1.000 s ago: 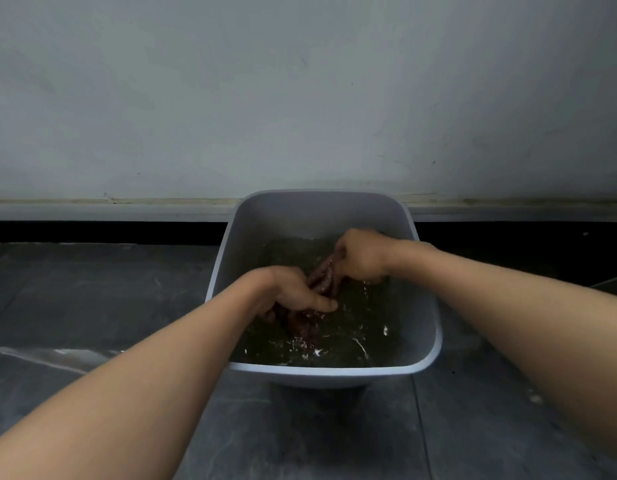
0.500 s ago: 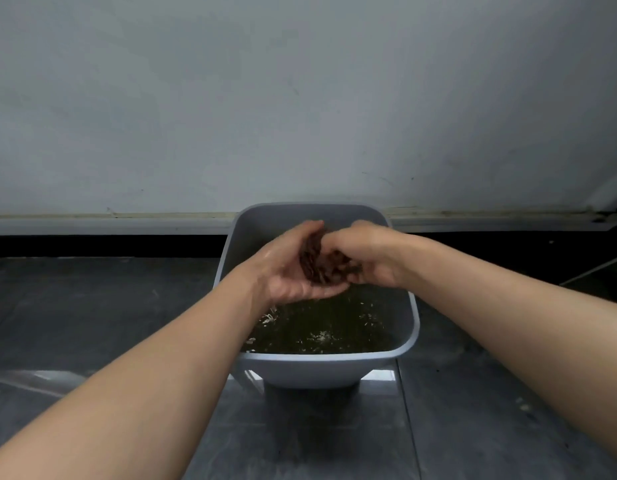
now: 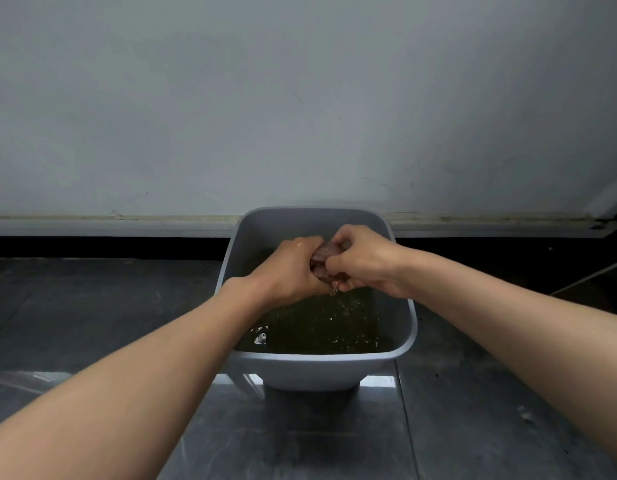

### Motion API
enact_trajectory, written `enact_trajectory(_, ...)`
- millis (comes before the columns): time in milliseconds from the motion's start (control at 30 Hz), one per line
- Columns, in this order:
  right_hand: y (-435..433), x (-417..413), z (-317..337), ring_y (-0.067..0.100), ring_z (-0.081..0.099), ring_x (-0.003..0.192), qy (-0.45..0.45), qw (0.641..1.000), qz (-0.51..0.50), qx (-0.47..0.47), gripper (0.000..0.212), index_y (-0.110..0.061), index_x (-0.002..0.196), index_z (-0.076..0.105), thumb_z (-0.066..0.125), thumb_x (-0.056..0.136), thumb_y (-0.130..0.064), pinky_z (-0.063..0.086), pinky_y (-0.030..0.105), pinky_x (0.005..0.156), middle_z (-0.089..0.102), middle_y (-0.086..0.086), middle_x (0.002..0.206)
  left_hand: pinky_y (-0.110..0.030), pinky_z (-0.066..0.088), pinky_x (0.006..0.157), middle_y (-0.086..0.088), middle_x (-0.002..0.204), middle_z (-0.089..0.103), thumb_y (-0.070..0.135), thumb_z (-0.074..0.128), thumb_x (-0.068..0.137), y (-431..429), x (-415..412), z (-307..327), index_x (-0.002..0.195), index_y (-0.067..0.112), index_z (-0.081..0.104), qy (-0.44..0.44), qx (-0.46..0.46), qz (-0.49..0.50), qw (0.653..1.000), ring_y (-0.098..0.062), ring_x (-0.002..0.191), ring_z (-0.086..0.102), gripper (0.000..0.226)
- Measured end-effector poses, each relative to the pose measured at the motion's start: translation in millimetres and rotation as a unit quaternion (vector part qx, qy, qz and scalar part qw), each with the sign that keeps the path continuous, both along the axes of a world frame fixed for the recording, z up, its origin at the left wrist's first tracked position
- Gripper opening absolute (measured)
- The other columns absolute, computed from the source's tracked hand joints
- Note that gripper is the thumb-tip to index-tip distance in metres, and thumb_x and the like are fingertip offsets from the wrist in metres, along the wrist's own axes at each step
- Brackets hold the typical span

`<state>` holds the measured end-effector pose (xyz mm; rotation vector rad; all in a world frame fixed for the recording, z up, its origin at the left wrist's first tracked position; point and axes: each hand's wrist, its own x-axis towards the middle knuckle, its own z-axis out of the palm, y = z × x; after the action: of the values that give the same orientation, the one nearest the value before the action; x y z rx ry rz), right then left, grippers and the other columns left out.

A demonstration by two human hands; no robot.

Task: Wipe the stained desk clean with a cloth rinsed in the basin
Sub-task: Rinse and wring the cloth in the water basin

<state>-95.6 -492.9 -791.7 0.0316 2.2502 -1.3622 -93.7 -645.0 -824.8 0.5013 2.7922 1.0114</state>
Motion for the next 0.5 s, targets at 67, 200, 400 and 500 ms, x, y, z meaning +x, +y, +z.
enact_trajectory(67,2.0,0.0,-2.9,0.021,0.066,0.08,-0.008,1.0,0.019,-0.016,0.033,-0.009,0.117,0.051,0.067,0.09,0.002,0.06,0.031,0.072,0.063,0.017,0.105,-0.017,0.043,0.059,0.011,0.085,0.063,0.03,0.082,0.077,-2.3,1.2,3.0,0.086,0.033,0.051,0.017,-0.027,-0.021,0.999,-0.008,0.077,0.062,0.032)
enact_trajectory(200,15.3,-4.7,2.5,0.026,0.063,0.099,-0.21,0.957,0.034,-0.199,0.037,-0.003,0.12,0.059,0.071,0.085,-0.004,0.056,0.031,0.076,0.064,0.019,0.116,-0.033,0.049,0.067,0.001,0.098,0.063,0.024,0.073,0.087,-8.4,-2.5,6.4,0.096,0.021,0.05,0.123,-0.12,-0.106,0.979,-0.023,0.088,0.062,0.025)
enact_trajectory(400,15.1,-2.8,-9.0,0.019,0.061,0.081,-0.287,0.935,0.103,-0.182,0.025,-0.004,0.12,0.056,0.056,0.095,-0.005,0.051,0.029,0.072,0.065,0.019,0.11,-0.045,0.055,0.074,-0.013,0.117,0.06,0.014,0.068,0.089,-5.4,-7.6,11.1,0.129,0.005,0.056,0.233,-0.197,-0.206,0.93,-0.031,0.096,0.063,0.043)
enact_trajectory(500,10.9,-1.8,-11.6,0.014,0.057,0.071,-0.246,0.951,0.149,-0.115,0.018,-0.004,0.115,0.057,0.052,0.098,-0.006,0.048,0.025,0.065,0.068,0.013,0.094,-0.033,0.049,0.073,-0.01,0.111,0.064,0.016,0.064,0.091,-0.7,-7.8,15.8,0.118,0.008,0.061,0.197,-0.269,-0.208,0.92,-0.028,0.096,0.063,0.028)
